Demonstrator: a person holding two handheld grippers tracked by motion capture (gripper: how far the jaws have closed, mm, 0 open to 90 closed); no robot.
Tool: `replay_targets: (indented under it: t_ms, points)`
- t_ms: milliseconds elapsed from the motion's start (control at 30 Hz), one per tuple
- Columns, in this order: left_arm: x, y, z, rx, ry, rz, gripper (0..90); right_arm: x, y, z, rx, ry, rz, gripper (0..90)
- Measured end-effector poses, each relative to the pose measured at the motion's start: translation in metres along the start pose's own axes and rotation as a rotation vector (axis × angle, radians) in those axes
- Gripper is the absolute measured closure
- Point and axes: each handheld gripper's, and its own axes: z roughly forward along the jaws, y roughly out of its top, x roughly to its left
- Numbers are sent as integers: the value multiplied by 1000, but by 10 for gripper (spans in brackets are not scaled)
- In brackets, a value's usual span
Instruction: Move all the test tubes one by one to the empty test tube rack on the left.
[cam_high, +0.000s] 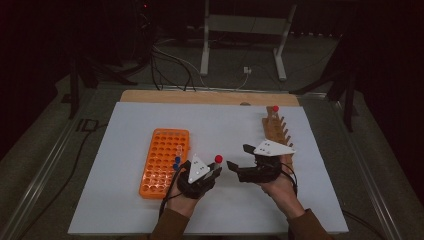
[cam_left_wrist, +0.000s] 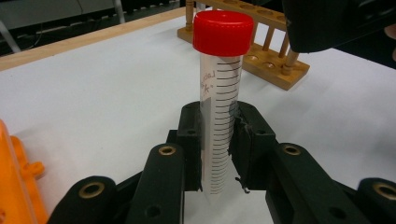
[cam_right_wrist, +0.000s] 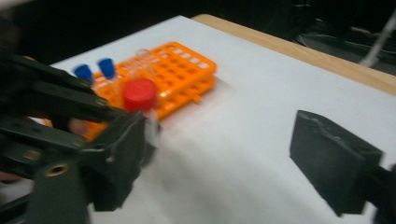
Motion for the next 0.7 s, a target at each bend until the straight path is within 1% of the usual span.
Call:
replay_targets:
  t_ms: [33,100,200,267,333,433,533,700]
  points:
    - [1,0,-1,-2,0,2,748,-1,-1,0,3,-9,3,158]
    - [2,-1,-5,-7,-2,4,748,-4,-3,-1,3,-22,2,147]
    - [6,-3,-12,-17,-10,5,748,-9,-5,-3,0,-39,20,102]
    - [8,-3,-18,-26,-16,7,748,-13,-7,-5,0,-53,34,55]
    - [11,-4,-23,-35,-27,11,748,-17,-9,-6,0,-57,50,16]
    - [16,-6,-31,-46,-33,25,748,-22,-12,-9,-9,-65,64,0]
    - [21,-7,-40,-57,-42,26,748,-25,-14,-12,-15,-73,68,0]
    - [28,-11,-53,-70,-43,28,748,-27,-17,-15,-19,-77,75,0]
